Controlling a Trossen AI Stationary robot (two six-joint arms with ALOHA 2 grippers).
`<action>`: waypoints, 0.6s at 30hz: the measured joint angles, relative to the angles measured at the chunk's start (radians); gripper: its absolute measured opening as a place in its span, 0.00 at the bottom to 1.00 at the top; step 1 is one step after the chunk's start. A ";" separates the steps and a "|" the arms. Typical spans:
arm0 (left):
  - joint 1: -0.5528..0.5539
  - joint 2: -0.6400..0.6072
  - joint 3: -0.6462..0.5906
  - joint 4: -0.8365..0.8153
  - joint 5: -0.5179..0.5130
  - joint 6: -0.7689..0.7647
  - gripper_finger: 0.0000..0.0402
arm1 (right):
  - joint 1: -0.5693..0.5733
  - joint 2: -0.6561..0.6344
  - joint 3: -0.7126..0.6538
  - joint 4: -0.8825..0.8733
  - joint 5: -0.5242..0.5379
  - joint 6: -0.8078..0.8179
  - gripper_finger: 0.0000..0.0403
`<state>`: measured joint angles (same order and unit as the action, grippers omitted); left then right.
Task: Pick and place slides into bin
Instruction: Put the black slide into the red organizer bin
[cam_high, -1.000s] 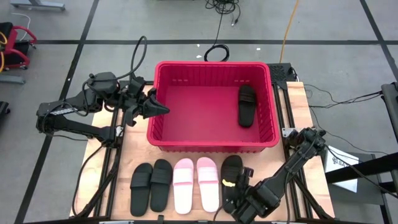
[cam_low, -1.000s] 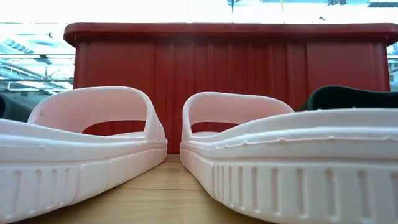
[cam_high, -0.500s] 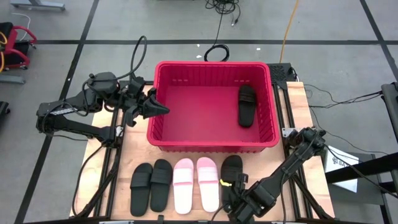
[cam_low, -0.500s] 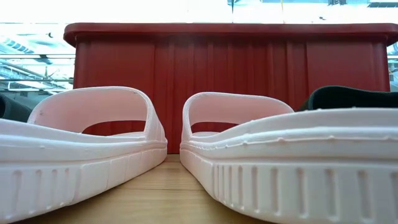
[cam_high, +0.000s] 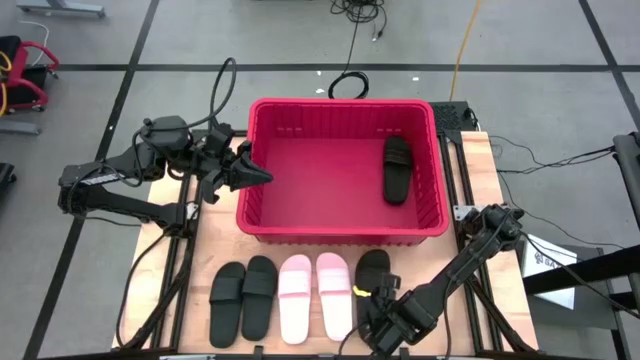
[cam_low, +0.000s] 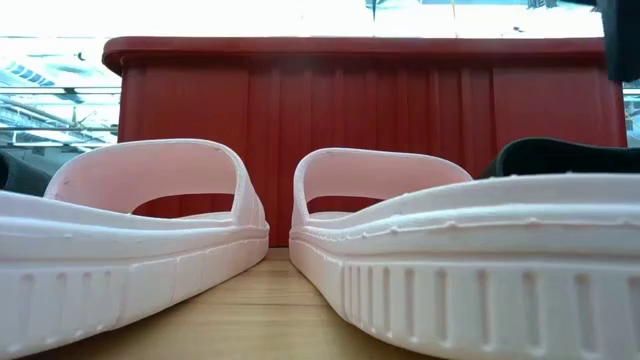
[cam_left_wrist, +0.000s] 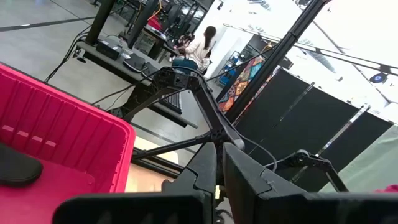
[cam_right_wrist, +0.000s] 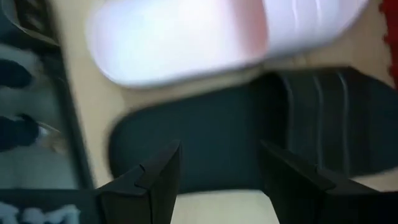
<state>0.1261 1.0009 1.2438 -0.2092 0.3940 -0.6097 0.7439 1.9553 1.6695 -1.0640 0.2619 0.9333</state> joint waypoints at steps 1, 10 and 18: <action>0.000 0.000 0.000 0.000 0.000 0.000 0.06 | -0.002 0.000 -0.009 -0.012 0.000 0.001 0.50; 0.000 0.000 0.000 -0.001 0.001 0.000 0.06 | -0.019 -0.015 -0.077 -0.041 0.101 0.006 0.50; 0.000 0.000 0.000 -0.001 0.001 0.000 0.06 | -0.019 -0.015 -0.109 -0.010 0.105 0.013 0.50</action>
<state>0.1261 1.0012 1.2438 -0.2100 0.3946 -0.6092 0.7251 1.9400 1.5604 -1.0742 0.3665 0.9462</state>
